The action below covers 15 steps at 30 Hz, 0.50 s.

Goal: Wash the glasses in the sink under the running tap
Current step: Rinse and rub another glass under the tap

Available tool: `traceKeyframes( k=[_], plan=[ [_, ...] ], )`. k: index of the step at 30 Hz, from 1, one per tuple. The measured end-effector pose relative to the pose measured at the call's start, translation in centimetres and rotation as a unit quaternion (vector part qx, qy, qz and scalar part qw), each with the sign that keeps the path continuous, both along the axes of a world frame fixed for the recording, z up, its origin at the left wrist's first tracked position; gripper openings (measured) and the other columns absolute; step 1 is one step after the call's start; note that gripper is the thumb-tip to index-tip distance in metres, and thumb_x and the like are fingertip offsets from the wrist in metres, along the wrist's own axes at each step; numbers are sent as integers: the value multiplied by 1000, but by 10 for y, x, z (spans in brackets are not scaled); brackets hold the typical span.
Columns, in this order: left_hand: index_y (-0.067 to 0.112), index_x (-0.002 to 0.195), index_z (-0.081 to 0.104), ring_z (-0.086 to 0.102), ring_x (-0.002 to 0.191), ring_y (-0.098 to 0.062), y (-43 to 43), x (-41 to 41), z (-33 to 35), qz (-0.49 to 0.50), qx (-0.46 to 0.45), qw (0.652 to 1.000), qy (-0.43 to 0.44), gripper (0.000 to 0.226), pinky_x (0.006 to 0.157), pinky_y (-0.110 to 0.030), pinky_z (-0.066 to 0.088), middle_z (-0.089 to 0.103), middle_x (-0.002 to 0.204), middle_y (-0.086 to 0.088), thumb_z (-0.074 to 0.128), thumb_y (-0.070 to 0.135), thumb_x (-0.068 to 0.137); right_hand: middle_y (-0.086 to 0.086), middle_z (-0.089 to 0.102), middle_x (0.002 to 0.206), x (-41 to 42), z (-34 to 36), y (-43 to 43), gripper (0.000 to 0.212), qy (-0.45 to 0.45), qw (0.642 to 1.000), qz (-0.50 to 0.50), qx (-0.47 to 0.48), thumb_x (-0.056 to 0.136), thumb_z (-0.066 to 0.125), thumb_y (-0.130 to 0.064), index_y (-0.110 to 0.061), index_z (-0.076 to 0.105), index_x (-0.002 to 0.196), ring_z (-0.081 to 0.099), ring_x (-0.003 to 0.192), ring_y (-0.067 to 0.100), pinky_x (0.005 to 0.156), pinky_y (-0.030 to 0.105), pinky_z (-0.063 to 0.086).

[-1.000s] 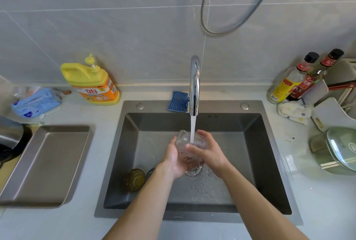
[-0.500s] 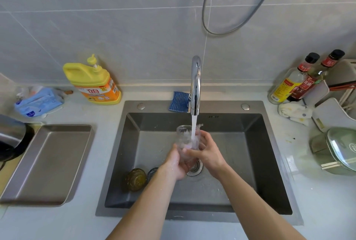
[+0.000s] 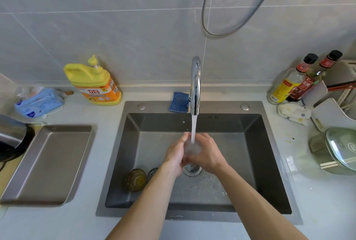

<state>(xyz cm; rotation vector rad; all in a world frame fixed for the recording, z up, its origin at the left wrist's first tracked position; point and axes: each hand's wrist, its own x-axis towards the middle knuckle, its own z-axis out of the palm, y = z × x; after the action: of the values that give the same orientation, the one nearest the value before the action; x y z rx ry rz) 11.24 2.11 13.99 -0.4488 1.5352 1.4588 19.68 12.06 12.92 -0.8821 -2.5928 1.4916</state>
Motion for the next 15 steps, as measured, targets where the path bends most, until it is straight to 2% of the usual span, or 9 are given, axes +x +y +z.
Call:
traceKeyframes(
  k=[2,4,6,8,9,11,13,14,15],
  plan=[
    [5,117,70,75,99,-36,-1,0,2,31,23,998,-43,51,98,-53,59,80,101,-17,68,51,96,-12,62,122,5,1,-1,79,17,996,-60,-60,61,97,-32,-32,59,131,59,114,7,99,27,50],
    [1,115,70,75,98,-38,0,-2,0,57,44,994,-78,57,99,-52,59,78,102,-20,66,54,96,-16,64,119,7,3,-6,75,30,989,-101,-104,65,97,-35,-33,54,126,60,111,-1,93,22,49],
    [3,118,71,75,98,-37,1,-2,-3,68,54,994,-68,60,96,-50,60,77,107,-20,70,57,91,-13,64,120,7,2,-10,71,33,985,-114,-122,70,95,-36,-32,51,126,61,112,3,94,24,49],
    [10,127,67,75,96,-31,1,-2,-7,43,16,999,14,57,78,-41,64,76,113,-14,77,51,88,-9,62,120,6,3,-12,69,12,984,-112,-139,72,94,-33,-26,49,125,62,111,11,93,28,51],
    [11,135,60,71,97,-27,0,-2,-6,23,-12,997,76,61,72,-36,59,72,118,-11,81,42,87,-8,61,119,7,2,-11,70,-7,984,-105,-142,72,93,-31,-23,48,124,62,109,13,88,27,52],
    [18,152,39,64,111,-21,-1,0,-6,-15,-28,987,159,90,86,-34,51,61,133,-4,91,24,78,-5,59,122,8,-1,-8,77,-51,984,-85,-147,72,93,-25,-18,44,131,61,108,14,82,23,52],
    [26,156,28,63,120,-16,0,3,-9,-58,-29,976,208,114,104,-41,51,61,134,5,99,20,66,-2,62,129,7,-4,-5,101,-60,983,-66,-161,68,94,-22,-23,33,148,63,116,19,93,32,56],
    [30,154,28,64,118,-13,0,5,-9,-84,-35,969,229,115,105,-39,53,62,130,11,99,20,64,-1,64,128,8,-5,-4,108,-59,982,-61,-171,66,94,-21,-28,30,152,66,116,19,97,38,57],
    [31,150,30,65,112,-8,1,7,-10,-104,-35,964,244,110,98,-31,56,63,125,16,99,17,65,-2,68,124,7,-4,-4,105,-56,981,-60,-175,65,93,-18,-29,33,151,69,111,18,97,41,58]
  ],
)
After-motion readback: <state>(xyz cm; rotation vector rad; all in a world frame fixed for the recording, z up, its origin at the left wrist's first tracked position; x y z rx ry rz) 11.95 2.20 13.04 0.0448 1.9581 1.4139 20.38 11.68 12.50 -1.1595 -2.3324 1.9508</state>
